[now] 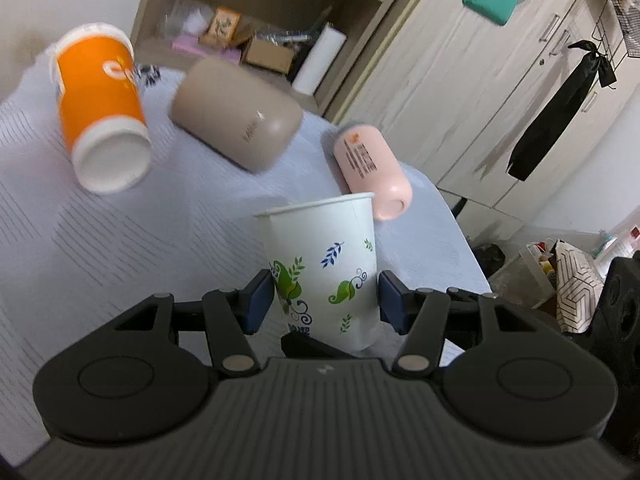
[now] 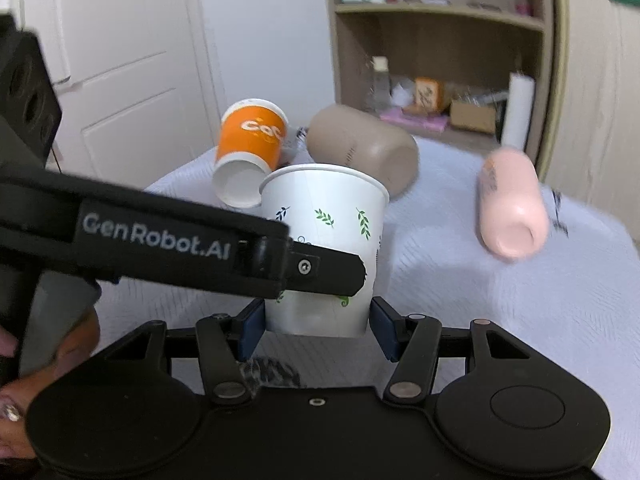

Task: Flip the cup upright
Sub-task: 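Rotate the cup opening-up with the left gripper and set it on the table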

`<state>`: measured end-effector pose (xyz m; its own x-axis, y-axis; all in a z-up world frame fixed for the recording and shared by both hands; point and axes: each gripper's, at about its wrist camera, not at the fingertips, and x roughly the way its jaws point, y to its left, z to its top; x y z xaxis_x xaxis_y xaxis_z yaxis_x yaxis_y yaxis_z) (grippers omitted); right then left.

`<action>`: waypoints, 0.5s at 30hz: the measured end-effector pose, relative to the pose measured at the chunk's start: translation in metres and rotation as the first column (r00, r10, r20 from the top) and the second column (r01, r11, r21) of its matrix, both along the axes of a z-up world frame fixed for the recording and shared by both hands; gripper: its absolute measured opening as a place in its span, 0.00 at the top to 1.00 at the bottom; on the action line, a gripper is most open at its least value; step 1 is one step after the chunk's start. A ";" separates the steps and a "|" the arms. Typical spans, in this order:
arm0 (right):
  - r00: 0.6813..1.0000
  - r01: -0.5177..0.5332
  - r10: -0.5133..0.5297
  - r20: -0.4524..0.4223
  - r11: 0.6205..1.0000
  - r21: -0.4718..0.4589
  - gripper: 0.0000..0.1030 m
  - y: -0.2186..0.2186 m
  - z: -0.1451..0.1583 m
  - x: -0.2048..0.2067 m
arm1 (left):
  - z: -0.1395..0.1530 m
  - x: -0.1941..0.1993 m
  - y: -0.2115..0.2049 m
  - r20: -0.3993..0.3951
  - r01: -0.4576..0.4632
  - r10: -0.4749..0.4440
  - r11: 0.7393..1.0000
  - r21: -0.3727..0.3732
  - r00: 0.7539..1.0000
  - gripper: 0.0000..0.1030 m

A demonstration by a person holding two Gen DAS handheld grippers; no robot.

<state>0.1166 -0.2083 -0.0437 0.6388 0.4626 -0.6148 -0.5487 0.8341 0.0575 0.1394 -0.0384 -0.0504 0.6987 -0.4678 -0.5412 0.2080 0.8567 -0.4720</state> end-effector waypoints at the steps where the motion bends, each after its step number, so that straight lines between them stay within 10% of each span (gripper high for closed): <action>1: 0.999 -0.008 0.009 0.036 1.000 -0.013 0.40 0.005 0.000 -0.001 | 0.002 -0.001 0.003 0.019 -0.003 0.003 1.000 0.010 1.000 0.46; 9: 0.968 -0.022 0.052 0.246 0.992 -0.121 0.40 0.032 -0.002 -0.008 | 0.012 -0.001 0.014 0.148 0.007 -0.020 0.996 0.089 0.989 0.46; 15: 0.973 -0.047 0.071 0.221 0.993 -0.111 0.41 0.037 -0.007 0.005 | 0.006 0.003 0.017 0.167 -0.003 -0.023 0.988 0.152 0.986 0.46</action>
<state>0.1220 -0.1711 -0.0503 0.7396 0.4439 -0.5059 -0.5857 0.7949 -0.1587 0.1422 -0.0216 -0.0441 0.7814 -0.3970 -0.4816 0.2820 0.9129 -0.2950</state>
